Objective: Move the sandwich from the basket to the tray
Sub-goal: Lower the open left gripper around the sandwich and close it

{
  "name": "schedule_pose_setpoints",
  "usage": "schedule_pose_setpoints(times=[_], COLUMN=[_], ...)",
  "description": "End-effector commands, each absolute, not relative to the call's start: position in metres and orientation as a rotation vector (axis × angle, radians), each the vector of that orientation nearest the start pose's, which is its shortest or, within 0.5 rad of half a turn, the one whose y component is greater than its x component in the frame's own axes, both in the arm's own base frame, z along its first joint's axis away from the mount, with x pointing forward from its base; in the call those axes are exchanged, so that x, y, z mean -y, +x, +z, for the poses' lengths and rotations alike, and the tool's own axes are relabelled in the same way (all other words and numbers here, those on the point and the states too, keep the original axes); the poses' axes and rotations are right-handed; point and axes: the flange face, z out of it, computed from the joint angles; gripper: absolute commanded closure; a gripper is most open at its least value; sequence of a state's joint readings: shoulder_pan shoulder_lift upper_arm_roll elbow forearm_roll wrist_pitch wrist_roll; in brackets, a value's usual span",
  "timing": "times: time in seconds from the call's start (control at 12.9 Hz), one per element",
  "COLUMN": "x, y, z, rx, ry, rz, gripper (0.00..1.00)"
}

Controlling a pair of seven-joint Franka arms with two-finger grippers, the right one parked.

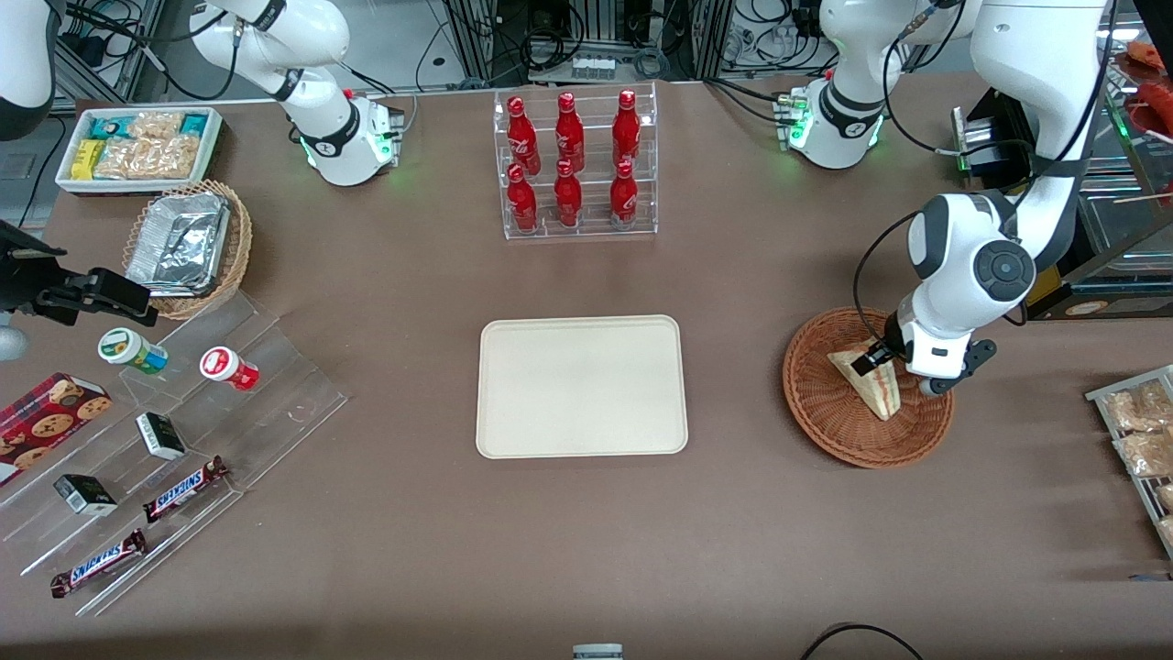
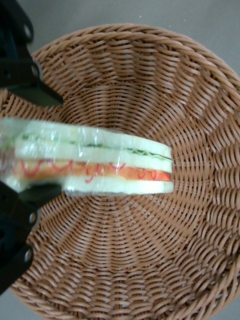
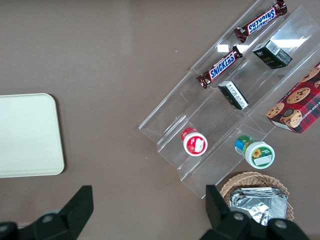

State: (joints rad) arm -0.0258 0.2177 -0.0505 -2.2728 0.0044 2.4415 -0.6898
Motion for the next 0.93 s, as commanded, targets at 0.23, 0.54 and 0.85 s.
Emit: schedule_pose_setpoints(times=[0.23, 0.54, 0.85], x=[0.043, 0.044, 0.061], y=[0.53, 0.534, 0.56], z=[0.257, 0.262, 0.302], rx=[1.008, 0.977, 0.919], ry=[-2.966, -2.978, -2.979], rz=[0.067, 0.06, 0.104], gripper=[1.0, 1.0, 1.0])
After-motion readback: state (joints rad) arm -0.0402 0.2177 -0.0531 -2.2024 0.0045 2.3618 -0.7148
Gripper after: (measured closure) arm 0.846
